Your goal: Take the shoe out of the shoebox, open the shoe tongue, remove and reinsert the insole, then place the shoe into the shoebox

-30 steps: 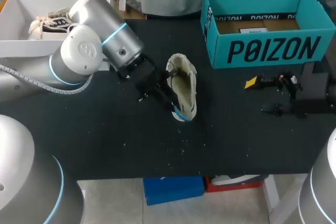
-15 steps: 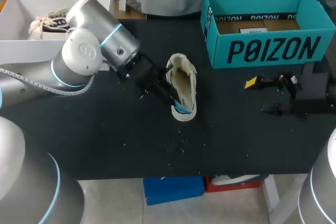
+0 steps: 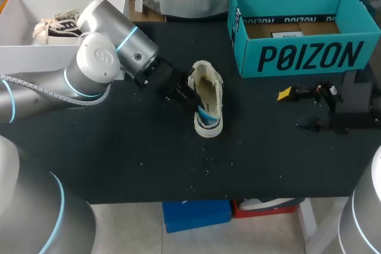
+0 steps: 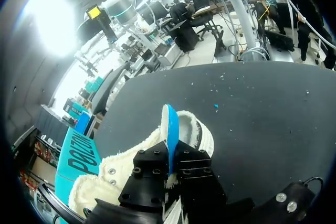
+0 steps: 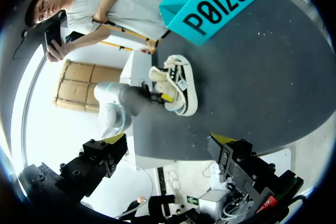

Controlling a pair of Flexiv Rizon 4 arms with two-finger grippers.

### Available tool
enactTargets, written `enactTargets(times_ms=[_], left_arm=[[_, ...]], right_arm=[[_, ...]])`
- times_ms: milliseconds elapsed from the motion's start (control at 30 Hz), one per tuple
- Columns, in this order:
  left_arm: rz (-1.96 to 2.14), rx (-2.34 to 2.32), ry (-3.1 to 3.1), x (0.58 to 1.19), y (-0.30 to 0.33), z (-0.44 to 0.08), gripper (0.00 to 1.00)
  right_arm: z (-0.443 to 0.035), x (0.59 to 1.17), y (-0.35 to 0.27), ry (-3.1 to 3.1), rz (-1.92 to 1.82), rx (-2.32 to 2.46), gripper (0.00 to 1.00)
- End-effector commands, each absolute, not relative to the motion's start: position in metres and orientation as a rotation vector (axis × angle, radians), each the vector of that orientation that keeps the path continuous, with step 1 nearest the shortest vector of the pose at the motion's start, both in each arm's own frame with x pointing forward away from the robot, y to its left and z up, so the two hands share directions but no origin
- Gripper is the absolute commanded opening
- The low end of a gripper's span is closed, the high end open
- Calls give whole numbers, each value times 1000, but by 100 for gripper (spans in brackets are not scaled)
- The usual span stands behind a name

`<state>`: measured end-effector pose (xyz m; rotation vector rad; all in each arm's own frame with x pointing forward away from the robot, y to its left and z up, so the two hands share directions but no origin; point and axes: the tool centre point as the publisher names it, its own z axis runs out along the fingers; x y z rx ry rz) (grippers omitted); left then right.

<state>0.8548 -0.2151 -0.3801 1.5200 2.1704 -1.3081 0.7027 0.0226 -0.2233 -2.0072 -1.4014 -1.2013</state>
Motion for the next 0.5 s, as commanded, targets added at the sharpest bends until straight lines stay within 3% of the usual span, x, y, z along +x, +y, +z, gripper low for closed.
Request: enactTargets(times_ms=[33, 500], left_arm=[[-1282, 1506, 2171, 859, -219, -383, 0], [-1020, 1658, 2209, 866, -221, -381, 0]], right_arm=[[-223, 703, 23, -1402, -1199, -2009, 100], [-223, 703, 23, -1402, -1199, -2009, 100]])
